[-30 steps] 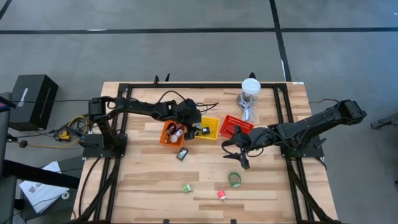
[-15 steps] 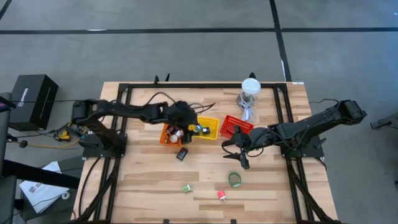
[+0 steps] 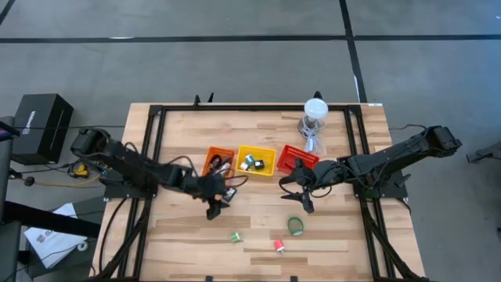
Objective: Pick & Place Office items
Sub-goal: Put the black digital timer into the red bin
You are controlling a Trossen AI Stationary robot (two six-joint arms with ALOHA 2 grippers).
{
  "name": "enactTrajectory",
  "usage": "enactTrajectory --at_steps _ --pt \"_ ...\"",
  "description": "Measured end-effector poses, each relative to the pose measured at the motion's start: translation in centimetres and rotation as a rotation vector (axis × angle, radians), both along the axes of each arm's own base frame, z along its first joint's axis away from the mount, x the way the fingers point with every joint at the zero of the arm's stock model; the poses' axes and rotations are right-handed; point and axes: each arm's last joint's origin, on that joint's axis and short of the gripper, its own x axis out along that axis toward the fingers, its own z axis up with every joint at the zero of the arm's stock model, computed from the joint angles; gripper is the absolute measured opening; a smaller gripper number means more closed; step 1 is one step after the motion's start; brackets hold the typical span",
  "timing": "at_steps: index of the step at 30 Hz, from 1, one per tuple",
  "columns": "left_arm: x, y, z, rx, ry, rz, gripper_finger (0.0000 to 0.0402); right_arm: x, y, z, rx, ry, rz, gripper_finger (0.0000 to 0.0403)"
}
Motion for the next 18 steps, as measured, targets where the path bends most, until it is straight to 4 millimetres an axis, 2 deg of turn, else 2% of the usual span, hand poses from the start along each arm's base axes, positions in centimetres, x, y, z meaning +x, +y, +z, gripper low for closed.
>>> enactTrajectory --at_steps 4,10,15,18 --pt "-1.6 -1.0 -1.7 0.008 0.027 0.114 0.0227 0.0 0.0 0.1 0.002 -0.008 0.000 0.0228" --pt "-2.9 -1.8 -2.9 0.019 -0.012 0.244 0.0227 0.1 0.0 0.1 0.003 -0.013 -0.001 0.0228" --pt "-3.1 -1.9 -3.6 0.074 -0.049 0.324 0.0227 0.1 0.0 0.1 0.002 -0.013 -0.001 0.0228" --pt "-2.5 -2.1 -4.5 0.081 -0.063 0.329 0.0227 0.1 0.0 0.1 0.001 -0.014 -0.001 0.0228"
